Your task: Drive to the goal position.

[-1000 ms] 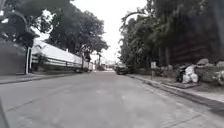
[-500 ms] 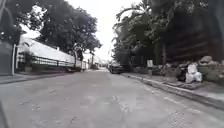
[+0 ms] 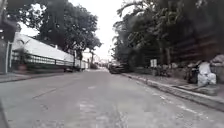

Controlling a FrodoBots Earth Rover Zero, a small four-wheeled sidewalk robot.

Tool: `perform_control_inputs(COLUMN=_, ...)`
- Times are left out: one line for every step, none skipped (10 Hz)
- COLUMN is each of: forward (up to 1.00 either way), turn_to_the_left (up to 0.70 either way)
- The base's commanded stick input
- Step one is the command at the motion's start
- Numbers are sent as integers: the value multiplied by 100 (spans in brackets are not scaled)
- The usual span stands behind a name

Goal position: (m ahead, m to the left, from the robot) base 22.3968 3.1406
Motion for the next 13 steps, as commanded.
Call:
perform_control_inputs(forward=97, turn_to_the_left=-27)
perform_control_inputs(forward=97, turn_to_the_left=0)
perform_control_inputs(forward=97, turn_to_the_left=0)
perform_control_inputs(forward=98, turn_to_the_left=0)
perform_control_inputs(forward=98, turn_to_the_left=0)
perform_control_inputs(forward=97, turn_to_the_left=0)
perform_control_inputs(forward=97, turn_to_the_left=-3)
perform_control_inputs(forward=97, turn_to_the_left=-30)
perform_control_inputs(forward=97, turn_to_the_left=-13)
perform_control_inputs(forward=97, turn_to_the_left=0)
perform_control_inputs(forward=97, turn_to_the_left=0)
perform_control_inputs(forward=97, turn_to_the_left=0)
perform_control_inputs(forward=97, turn_to_the_left=0)
